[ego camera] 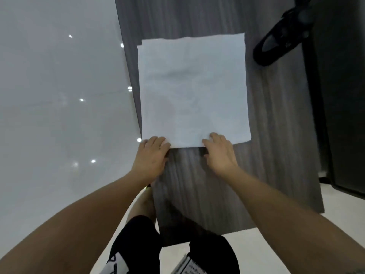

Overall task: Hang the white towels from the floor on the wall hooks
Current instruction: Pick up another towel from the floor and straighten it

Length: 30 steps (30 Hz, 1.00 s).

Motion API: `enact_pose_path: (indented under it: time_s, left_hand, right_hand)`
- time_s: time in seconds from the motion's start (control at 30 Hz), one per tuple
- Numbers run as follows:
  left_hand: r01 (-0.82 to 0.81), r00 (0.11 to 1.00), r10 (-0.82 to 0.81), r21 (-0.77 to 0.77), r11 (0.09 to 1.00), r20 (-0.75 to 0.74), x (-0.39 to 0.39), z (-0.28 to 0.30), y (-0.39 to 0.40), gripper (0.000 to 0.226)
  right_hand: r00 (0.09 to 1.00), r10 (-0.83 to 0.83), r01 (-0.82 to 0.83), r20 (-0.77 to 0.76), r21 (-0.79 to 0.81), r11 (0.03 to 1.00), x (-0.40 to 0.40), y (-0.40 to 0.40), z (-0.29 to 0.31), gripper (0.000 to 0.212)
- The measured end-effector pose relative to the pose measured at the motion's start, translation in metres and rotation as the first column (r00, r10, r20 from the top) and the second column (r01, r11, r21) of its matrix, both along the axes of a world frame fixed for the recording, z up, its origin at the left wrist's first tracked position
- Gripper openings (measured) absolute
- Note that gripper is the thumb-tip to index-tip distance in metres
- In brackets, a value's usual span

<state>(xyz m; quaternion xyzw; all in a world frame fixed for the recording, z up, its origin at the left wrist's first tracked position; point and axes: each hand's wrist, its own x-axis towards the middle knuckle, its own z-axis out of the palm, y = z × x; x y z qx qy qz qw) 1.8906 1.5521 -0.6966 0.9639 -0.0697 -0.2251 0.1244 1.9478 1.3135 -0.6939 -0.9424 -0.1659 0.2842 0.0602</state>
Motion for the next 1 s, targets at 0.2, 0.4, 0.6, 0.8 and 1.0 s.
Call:
enact_pose_path:
  time_s: [0.2, 0.4, 0.6, 0.8, 1.0]
  left_hand:
    - [-0.096, 0.983, 0.090, 0.027, 0.995, 0.158, 0.000, -0.028, -0.030, 0.019]
    - [-0.144, 0.975, 0.130, 0.065, 0.988, 0.180, 0.012, -0.029, -0.036, 0.017]
    - [-0.135, 0.969, 0.116, 0.071, 0.988, 0.220, 0.004, -0.008, -0.050, 0.006]
    - [-0.251, 0.951, 0.239, 0.033, 0.968, 0.197, -0.025, 0.077, -0.044, 0.003]
    - [-0.403, 0.860, 0.393, -0.037, 0.914, 0.325, -0.017, 0.227, 0.010, 0.018]
  right_hand:
    - [0.973, -0.045, 0.010, 0.228, 0.153, 0.988, -0.016, -0.006, -0.032, 0.019]
    - [0.948, 0.013, -0.079, 0.317, 0.196, 0.977, -0.012, -0.016, -0.045, 0.009]
    - [0.971, -0.045, -0.007, 0.237, 0.215, 0.977, -0.011, -0.018, -0.039, 0.032]
    - [0.968, -0.200, 0.143, 0.152, 0.323, 0.936, -0.023, -0.008, 0.053, 0.030]
    - [0.954, -0.183, 0.094, 0.239, 0.342, 0.935, 0.006, 0.062, 0.190, 0.019]
